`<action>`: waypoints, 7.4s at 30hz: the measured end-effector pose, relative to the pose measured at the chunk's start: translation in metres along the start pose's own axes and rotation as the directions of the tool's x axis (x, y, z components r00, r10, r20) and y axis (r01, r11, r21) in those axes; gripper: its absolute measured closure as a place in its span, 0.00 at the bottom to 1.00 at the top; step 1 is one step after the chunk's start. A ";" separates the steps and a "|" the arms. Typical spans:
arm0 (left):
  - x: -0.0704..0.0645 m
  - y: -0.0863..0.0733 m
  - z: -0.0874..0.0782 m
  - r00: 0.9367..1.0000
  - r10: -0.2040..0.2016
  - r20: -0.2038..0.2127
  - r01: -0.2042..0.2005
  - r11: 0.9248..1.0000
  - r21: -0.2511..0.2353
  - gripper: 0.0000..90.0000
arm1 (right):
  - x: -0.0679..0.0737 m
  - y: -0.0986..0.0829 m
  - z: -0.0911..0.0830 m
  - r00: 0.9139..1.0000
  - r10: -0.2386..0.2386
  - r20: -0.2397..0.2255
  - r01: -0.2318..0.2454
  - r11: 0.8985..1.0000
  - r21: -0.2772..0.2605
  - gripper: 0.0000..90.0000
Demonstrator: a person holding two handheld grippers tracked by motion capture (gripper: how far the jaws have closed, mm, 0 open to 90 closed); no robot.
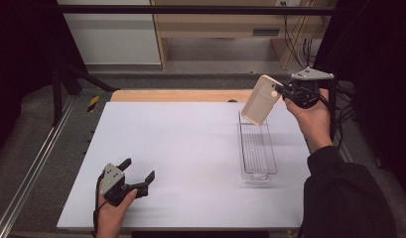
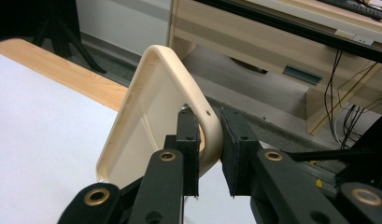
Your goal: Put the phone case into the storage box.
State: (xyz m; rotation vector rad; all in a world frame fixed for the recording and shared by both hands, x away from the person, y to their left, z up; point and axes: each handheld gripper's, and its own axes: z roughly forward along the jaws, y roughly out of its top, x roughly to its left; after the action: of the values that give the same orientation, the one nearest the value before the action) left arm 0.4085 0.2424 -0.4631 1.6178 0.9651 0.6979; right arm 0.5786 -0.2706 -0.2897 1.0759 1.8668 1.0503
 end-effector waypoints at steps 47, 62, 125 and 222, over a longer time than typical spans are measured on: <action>-0.001 -0.001 0.001 1.000 0.011 0.006 -0.011 1.000 -0.001 0.02 | 0.017 -0.026 0.055 0.997 -0.079 0.001 0.078 0.990 0.115 0.87; -0.001 -0.001 0.001 1.000 0.009 0.008 -0.009 1.000 -0.001 0.02 | 0.022 -0.030 0.070 0.996 -0.084 0.004 0.083 0.989 0.124 0.86; -0.001 0.000 0.000 1.000 0.005 0.006 -0.005 1.000 -0.009 0.02 | 0.032 -0.035 0.093 0.997 -0.038 0.062 0.033 0.995 0.091 0.83; -0.002 -0.001 0.000 1.000 0.003 0.005 -0.003 1.000 -0.012 0.02 | 0.026 -0.033 0.100 0.991 0.075 0.110 -0.085 0.992 0.089 0.41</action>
State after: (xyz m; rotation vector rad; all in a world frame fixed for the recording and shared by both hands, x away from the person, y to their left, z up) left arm 0.4073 0.2407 -0.4635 1.6107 0.9534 0.7005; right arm 0.6453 -0.2281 -0.3640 1.2468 1.8155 0.9388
